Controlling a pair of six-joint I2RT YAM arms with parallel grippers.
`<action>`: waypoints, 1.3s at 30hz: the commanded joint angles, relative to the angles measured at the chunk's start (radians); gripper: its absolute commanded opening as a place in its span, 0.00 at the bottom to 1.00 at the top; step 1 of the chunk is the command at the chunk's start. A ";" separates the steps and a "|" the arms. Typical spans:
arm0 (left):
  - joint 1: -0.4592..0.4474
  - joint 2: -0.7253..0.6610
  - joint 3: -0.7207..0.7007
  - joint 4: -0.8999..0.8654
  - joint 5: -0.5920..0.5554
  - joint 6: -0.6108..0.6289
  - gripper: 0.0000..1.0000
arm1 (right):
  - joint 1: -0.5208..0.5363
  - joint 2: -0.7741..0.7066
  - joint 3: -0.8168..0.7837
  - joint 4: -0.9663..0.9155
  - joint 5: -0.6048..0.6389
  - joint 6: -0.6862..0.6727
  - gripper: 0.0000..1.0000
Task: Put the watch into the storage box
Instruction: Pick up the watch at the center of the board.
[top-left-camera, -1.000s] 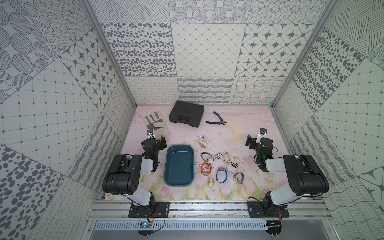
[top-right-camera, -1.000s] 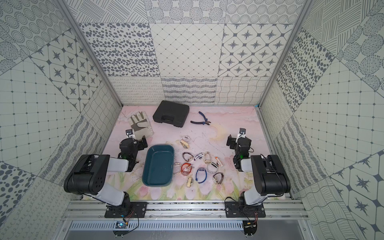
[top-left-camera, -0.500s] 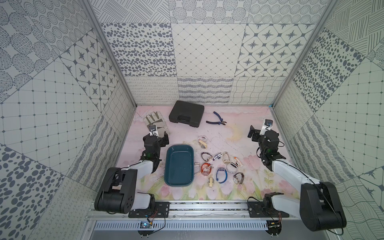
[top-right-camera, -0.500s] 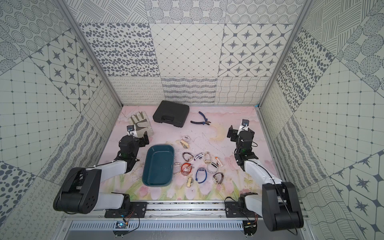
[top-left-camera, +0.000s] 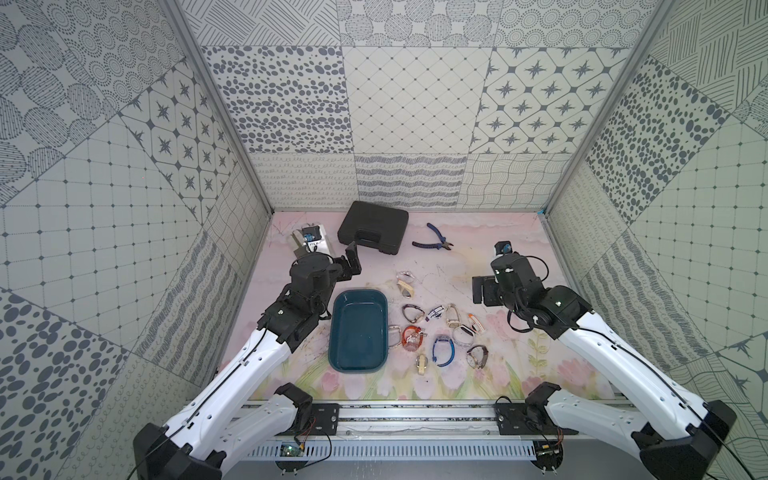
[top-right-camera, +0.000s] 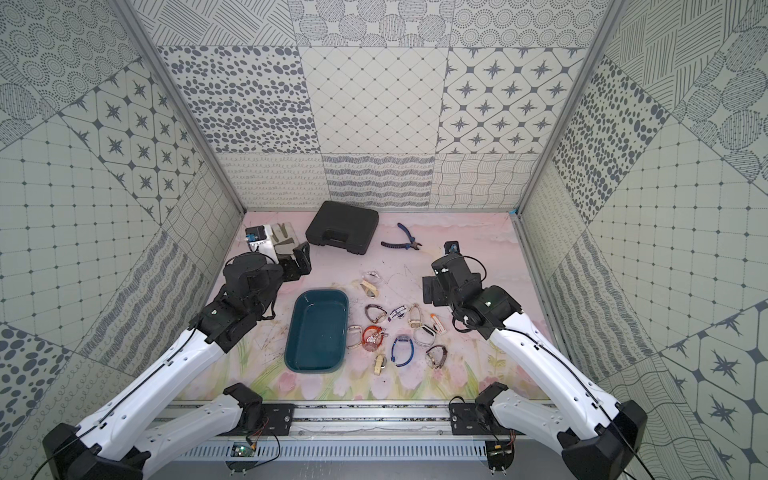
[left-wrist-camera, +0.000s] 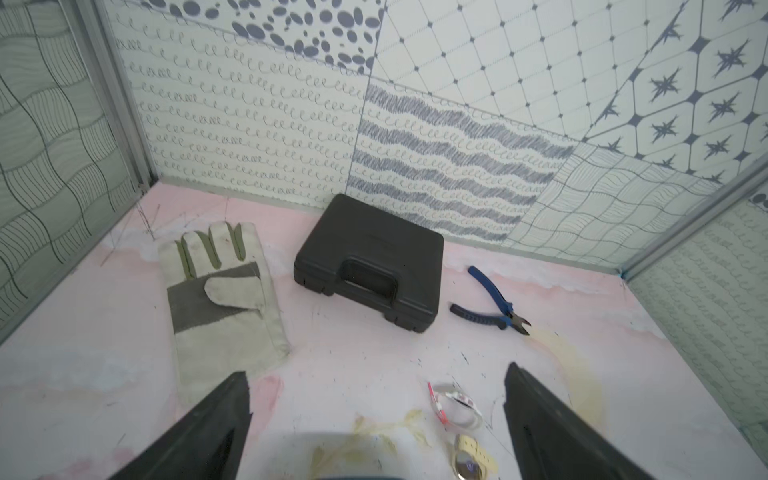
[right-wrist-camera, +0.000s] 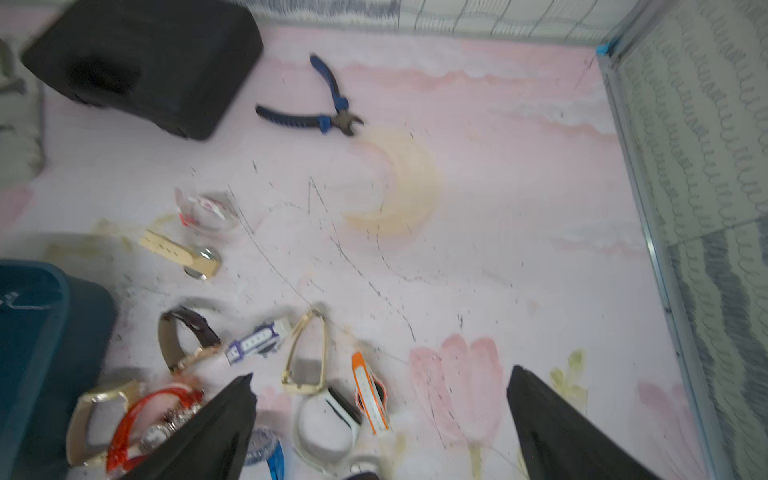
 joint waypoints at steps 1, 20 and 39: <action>-0.083 -0.012 0.009 -0.488 0.098 -0.220 0.98 | 0.032 0.093 0.004 -0.198 0.025 0.082 1.00; -0.186 -0.005 -0.080 -0.450 0.179 -0.264 0.98 | 0.107 0.490 0.035 -0.240 0.059 0.128 0.88; -0.185 -0.028 -0.101 -0.441 0.156 -0.266 0.98 | 0.096 0.608 0.021 -0.159 0.100 0.151 0.76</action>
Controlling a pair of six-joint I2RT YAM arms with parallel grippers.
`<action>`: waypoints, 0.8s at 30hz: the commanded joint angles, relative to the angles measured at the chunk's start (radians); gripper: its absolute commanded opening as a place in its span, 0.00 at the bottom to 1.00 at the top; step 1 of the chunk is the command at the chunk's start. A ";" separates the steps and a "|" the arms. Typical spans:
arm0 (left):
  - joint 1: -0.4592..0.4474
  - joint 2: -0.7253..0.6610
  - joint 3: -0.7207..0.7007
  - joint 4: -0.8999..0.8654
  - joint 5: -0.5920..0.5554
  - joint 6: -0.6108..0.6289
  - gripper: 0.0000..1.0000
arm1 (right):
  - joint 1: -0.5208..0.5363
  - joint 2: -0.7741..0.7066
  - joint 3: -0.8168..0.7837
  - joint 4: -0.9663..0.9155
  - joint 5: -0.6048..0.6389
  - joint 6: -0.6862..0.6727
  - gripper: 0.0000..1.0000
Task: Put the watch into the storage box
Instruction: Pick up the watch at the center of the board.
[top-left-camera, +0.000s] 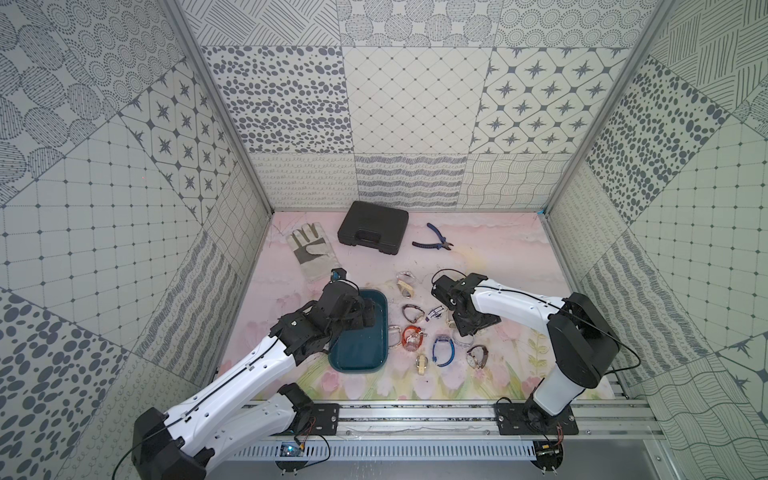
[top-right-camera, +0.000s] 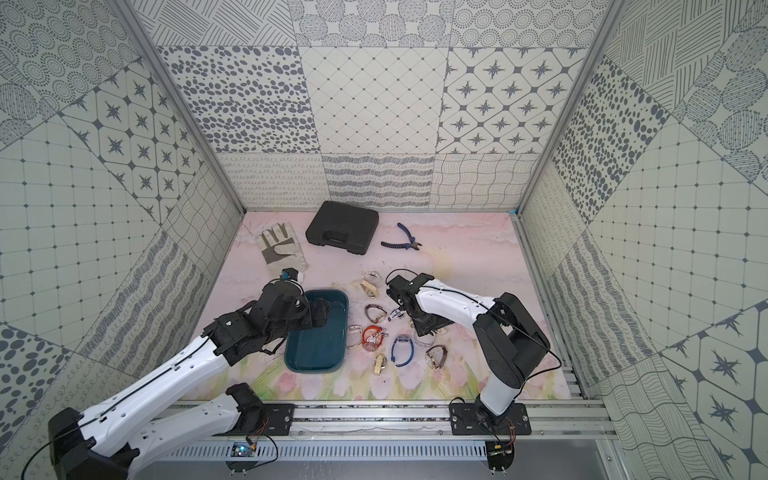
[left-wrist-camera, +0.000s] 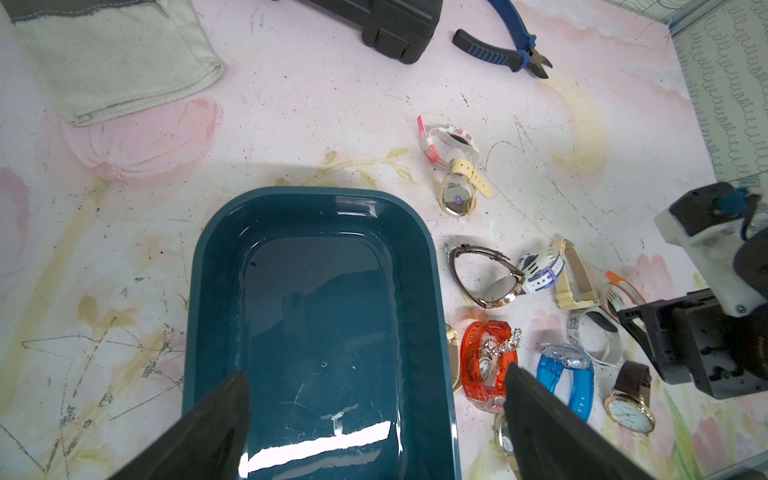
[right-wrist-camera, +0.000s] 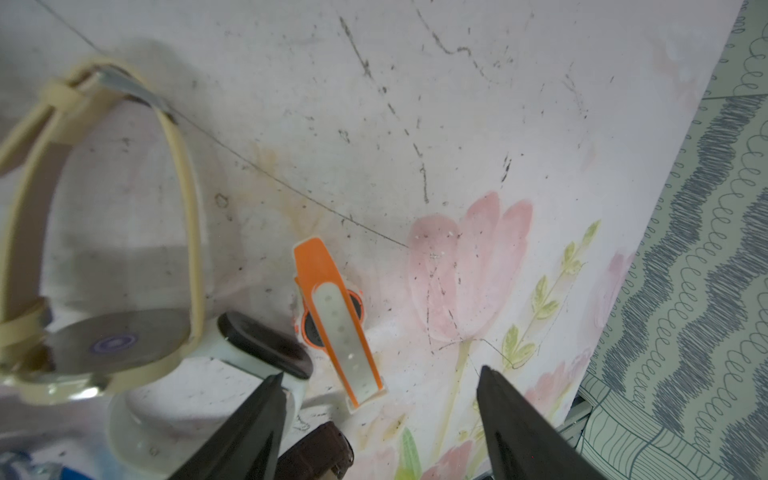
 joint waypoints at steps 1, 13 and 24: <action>-0.002 -0.007 -0.001 -0.024 -0.008 -0.009 0.98 | -0.014 0.006 -0.005 0.026 0.039 0.018 0.74; -0.002 -0.048 -0.012 -0.019 -0.038 -0.011 0.97 | -0.052 0.093 -0.015 0.048 0.097 0.019 0.59; -0.002 -0.093 -0.019 -0.044 -0.059 -0.017 0.96 | -0.081 0.096 -0.019 0.062 0.083 0.017 0.12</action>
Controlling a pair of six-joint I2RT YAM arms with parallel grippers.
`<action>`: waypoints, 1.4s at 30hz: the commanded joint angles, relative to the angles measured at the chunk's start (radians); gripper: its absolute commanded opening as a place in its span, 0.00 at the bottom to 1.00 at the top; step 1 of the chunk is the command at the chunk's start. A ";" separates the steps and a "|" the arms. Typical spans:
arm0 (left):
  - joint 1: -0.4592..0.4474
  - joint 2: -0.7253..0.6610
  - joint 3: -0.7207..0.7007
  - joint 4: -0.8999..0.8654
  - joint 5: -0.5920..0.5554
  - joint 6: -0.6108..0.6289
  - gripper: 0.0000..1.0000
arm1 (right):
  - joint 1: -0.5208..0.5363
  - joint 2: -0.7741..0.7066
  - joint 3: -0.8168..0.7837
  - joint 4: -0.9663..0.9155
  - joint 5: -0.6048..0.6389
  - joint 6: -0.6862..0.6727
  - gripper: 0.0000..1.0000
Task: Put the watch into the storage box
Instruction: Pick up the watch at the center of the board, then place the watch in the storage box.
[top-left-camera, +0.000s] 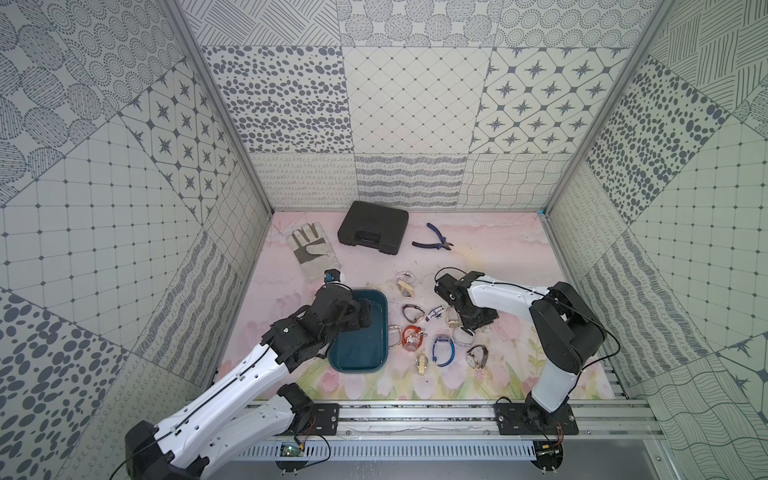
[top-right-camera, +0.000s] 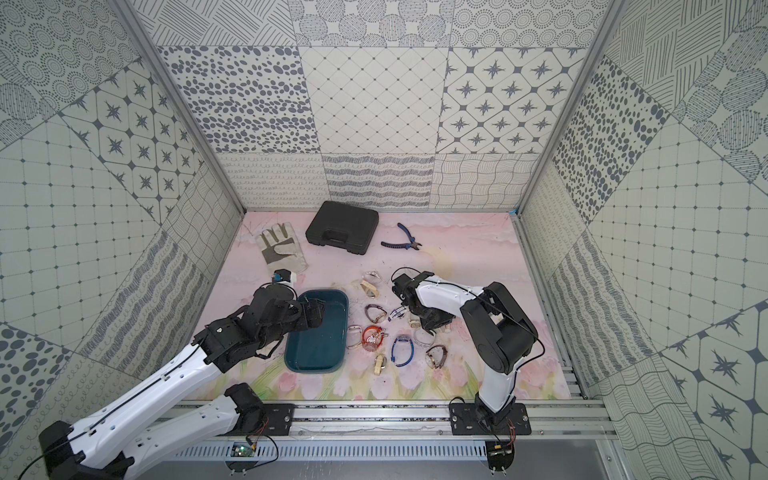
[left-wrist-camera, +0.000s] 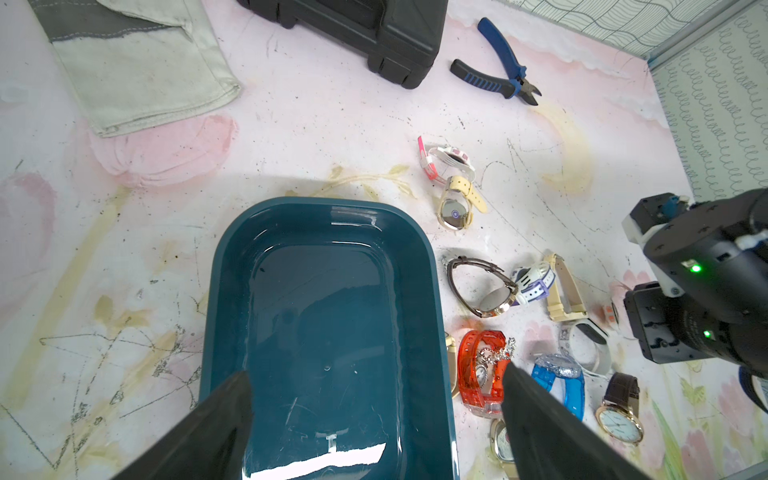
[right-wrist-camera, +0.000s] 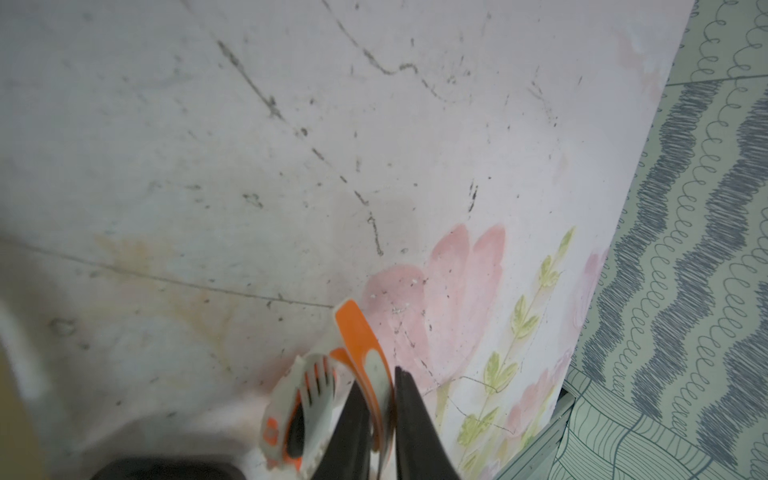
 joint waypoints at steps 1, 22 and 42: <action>-0.001 -0.023 0.003 -0.042 -0.029 -0.001 0.96 | -0.006 -0.007 -0.013 0.017 -0.009 0.007 0.09; 0.030 -0.095 -0.046 -0.066 0.050 -0.018 0.98 | -0.022 -0.404 -0.024 0.379 -0.809 -0.080 0.00; 0.552 -0.284 -0.095 -0.136 0.284 -0.108 0.98 | 0.351 0.301 0.595 0.340 -0.892 -0.038 0.00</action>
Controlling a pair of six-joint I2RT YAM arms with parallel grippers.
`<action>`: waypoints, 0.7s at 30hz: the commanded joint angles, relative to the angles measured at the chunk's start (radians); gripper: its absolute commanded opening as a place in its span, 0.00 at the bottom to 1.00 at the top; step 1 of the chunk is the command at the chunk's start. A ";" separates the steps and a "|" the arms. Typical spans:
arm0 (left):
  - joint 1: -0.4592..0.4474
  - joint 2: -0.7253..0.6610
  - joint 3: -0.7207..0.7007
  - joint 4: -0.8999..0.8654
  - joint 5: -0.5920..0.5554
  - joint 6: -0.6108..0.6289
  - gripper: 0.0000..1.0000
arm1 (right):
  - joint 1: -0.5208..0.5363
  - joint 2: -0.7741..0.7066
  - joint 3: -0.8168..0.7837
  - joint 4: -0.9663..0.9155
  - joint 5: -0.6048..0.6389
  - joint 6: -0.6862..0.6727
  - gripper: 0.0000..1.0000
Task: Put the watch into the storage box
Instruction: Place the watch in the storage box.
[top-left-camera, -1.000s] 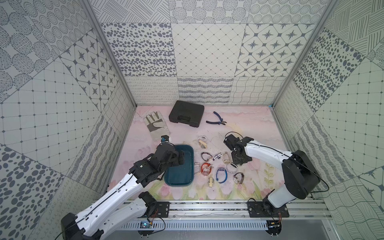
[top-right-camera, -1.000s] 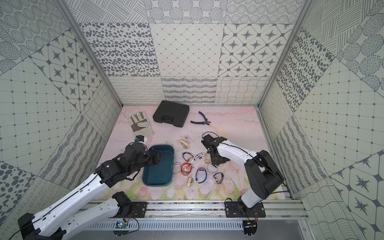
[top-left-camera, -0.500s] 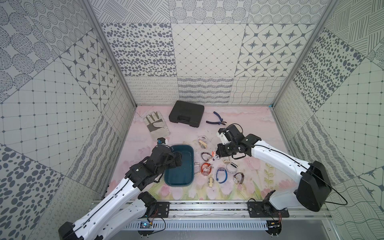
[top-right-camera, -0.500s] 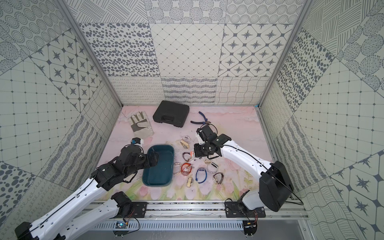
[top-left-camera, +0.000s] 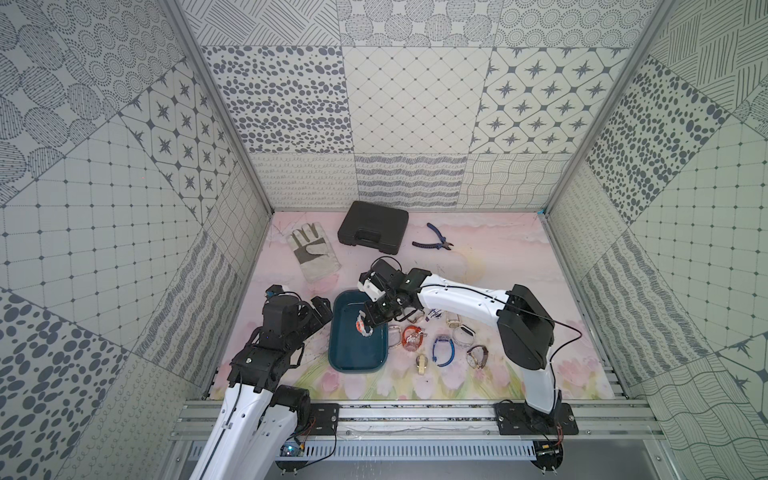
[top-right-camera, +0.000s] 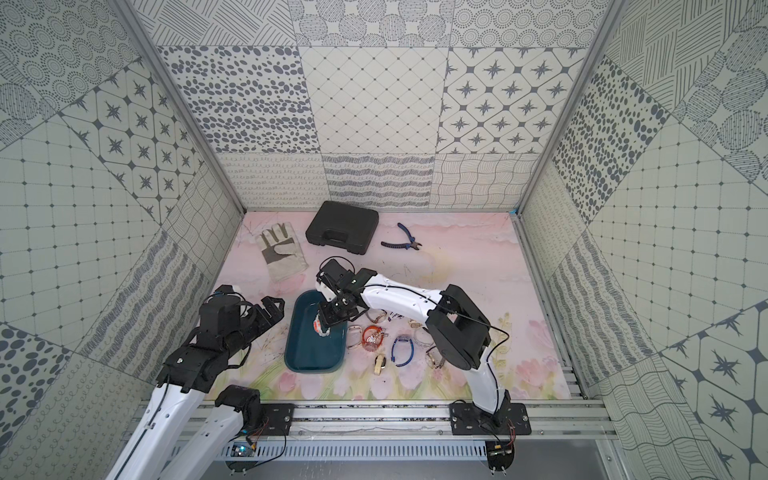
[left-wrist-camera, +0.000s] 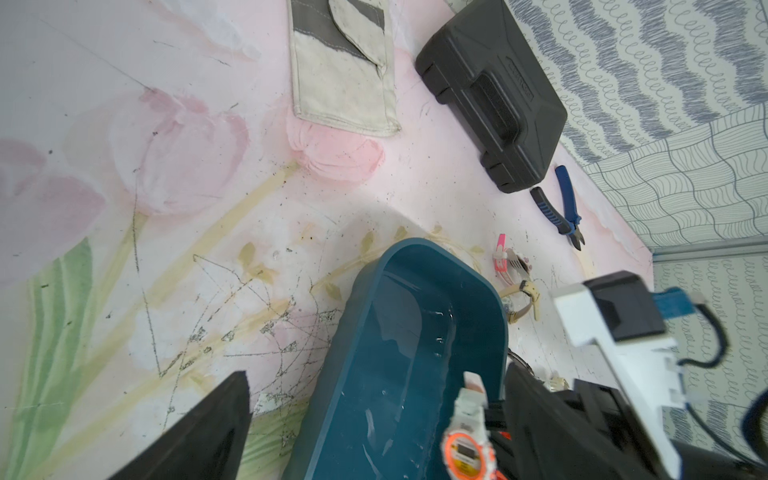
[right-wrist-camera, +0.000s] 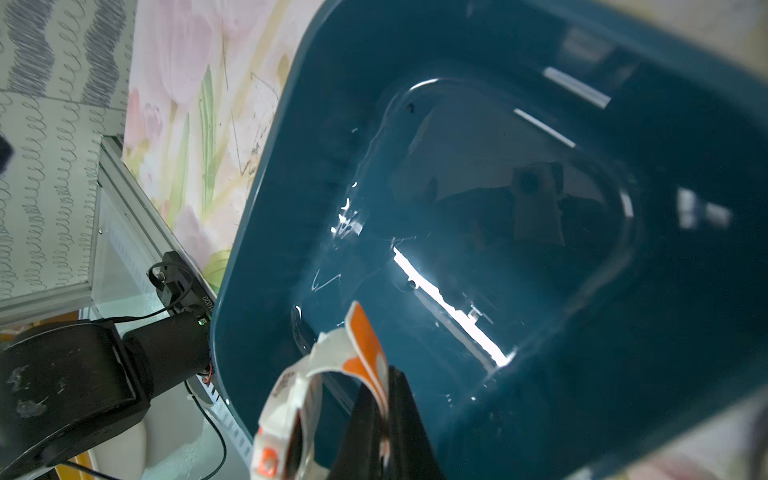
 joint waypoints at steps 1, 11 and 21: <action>0.027 -0.014 0.024 -0.040 0.069 -0.004 0.98 | 0.010 0.051 0.048 -0.046 0.020 0.004 0.00; 0.026 -0.050 0.047 -0.077 0.082 0.017 0.98 | 0.020 0.144 0.113 -0.144 0.060 -0.047 0.00; 0.027 -0.051 0.042 -0.066 0.085 0.028 0.97 | 0.029 0.192 0.149 -0.176 0.075 -0.070 0.06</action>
